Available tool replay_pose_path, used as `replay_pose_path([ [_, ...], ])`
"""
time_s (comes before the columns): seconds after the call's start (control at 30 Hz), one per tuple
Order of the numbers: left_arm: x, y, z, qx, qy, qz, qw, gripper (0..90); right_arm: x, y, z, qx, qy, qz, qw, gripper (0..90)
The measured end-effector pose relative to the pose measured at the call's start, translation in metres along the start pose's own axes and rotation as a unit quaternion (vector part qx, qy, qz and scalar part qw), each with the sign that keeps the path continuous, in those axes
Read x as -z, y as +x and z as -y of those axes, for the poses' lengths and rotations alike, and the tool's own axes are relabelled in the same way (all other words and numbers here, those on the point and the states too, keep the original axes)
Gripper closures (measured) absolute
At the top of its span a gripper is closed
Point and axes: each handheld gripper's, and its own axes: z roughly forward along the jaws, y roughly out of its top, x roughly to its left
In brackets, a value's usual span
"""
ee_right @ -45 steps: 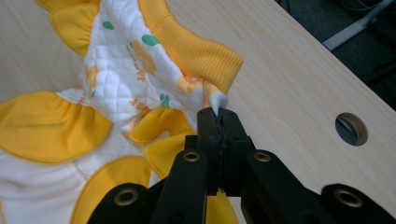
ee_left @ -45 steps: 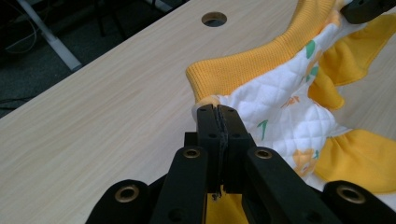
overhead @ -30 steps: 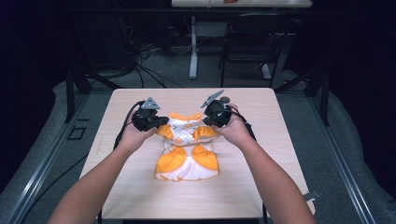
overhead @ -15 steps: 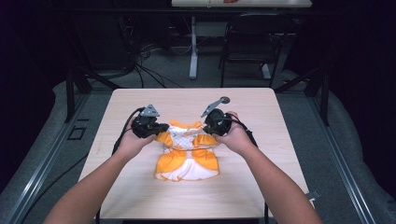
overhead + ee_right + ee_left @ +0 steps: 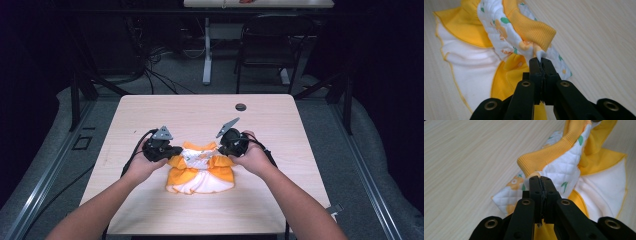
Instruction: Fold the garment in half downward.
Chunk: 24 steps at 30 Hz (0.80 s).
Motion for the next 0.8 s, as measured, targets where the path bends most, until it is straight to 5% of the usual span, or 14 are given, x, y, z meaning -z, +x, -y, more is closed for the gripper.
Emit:
replay_pose_path([
  [0.6,0.015,-0.032,0.028,-0.019,0.011,0.049,0.9986,83.8,0.009,0.037,0.022,0.037,0.021,-0.025,0.9988,82.1],
  [0.8,0.032,-0.031,0.024,-0.013,-0.002,0.042,0.9990,78.5,0.023,0.041,0.022,0.039,0.007,-0.017,0.9991,79.4],
])
